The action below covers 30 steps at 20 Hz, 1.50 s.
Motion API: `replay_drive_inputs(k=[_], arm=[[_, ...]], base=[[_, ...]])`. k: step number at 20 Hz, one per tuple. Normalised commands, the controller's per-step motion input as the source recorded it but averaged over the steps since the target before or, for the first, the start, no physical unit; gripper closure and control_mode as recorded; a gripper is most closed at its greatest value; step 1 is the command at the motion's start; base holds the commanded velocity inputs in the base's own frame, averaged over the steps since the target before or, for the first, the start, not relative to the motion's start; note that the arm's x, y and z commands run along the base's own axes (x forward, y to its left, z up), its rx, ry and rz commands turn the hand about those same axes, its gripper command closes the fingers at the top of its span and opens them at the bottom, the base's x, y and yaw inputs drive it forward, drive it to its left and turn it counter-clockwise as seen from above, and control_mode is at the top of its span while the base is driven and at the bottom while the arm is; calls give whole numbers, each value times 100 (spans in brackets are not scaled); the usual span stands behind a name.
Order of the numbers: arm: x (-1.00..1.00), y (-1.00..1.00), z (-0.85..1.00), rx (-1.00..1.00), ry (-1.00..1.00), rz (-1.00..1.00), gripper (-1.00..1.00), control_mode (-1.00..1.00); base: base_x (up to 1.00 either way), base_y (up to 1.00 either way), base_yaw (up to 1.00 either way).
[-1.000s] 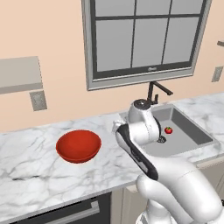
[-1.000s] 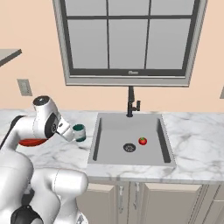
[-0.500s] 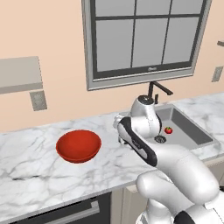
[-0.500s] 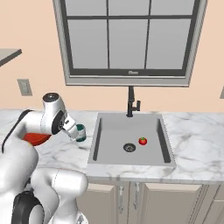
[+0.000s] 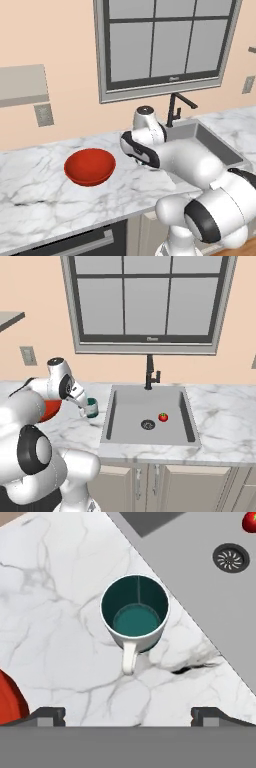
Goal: Clear the mugs and bowl far away from the sink.
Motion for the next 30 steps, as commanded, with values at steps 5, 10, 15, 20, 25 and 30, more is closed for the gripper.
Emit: replay_drive_inputs(k=[5,10,15,20,25,30], arm=[[4,-14,-13,0,11,-2,-100,-100],[4,-24,-28,0,5,-4,-100,-100],[-5,-2,-23,0,-2,0,-100,-100],[5,19,-12,0,-6,-1,-100,-100],[3,-2,-23,0,-3,-4,-100,-100],[1,0,-22,0,0,-2,-100,-100]], base=[[0,0,0],[0,0,0],[0,0,0],[0,0,0],[0,0,0],[0,0,0]])
